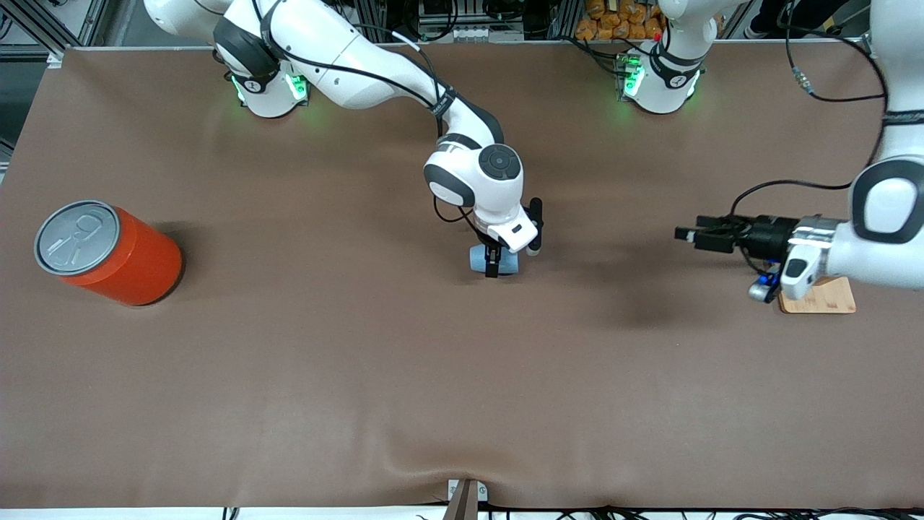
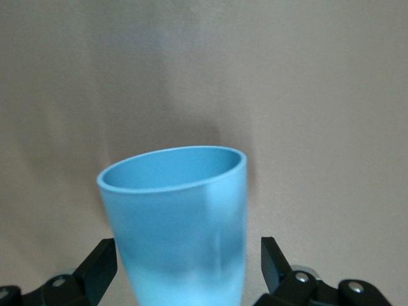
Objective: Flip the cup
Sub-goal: 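Carry the cup to mid-table with the right gripper while the left gripper approaches, then set the cup upright on the table and open the right gripper, then withdraw the right gripper toward the can while the left gripper nears the cup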
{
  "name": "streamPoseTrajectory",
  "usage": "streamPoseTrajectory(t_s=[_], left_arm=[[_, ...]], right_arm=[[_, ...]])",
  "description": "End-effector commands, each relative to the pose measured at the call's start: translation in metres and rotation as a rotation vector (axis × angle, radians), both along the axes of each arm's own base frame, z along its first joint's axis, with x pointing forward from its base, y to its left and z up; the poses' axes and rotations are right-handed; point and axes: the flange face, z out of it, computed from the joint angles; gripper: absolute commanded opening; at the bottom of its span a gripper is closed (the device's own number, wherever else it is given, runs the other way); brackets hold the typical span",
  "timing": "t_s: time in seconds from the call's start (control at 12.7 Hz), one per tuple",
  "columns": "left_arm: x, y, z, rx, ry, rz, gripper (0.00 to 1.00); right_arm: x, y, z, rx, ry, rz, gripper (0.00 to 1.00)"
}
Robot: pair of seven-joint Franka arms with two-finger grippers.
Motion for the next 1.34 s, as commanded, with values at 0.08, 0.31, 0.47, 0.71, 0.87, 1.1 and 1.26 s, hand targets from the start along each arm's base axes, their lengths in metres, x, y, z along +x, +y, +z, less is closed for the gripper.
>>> streamPoseTrajectory(t_s=[0.08, 0.31, 0.47, 0.71, 0.87, 1.1, 1.26], left_arm=[[-0.017, -0.014, -0.051, -0.138, -0.047, 0.034, 1.00], [-0.027, -0.022, -0.094, -0.214, -0.137, 0.015, 1.00], [-0.037, -0.045, -0.113, -0.295, -0.184, 0.030, 1.00], [-0.048, -0.066, -0.127, -0.294, -0.222, 0.018, 1.00], [-0.053, -0.070, -0.132, -0.333, -0.250, 0.030, 1.00], [-0.059, -0.087, -0.137, -0.389, -0.287, 0.028, 1.00], [-0.062, -0.110, -0.152, -0.441, -0.281, 0.066, 0.98]], right_arm=[[0.009, -0.001, 0.030, -0.018, -0.014, -0.020, 1.00], [0.007, -0.008, 0.065, -0.047, 0.021, -0.031, 1.00], [0.004, -0.014, 0.098, -0.059, 0.061, -0.042, 1.00], [0.012, -0.040, 0.163, -0.074, 0.077, -0.087, 1.00], [0.031, -0.074, 0.214, -0.052, 0.077, -0.159, 1.00], [0.095, -0.161, 0.237, 0.013, 0.154, -0.340, 1.00], [0.109, -0.202, 0.268, 0.002, 0.129, -0.503, 1.00]])
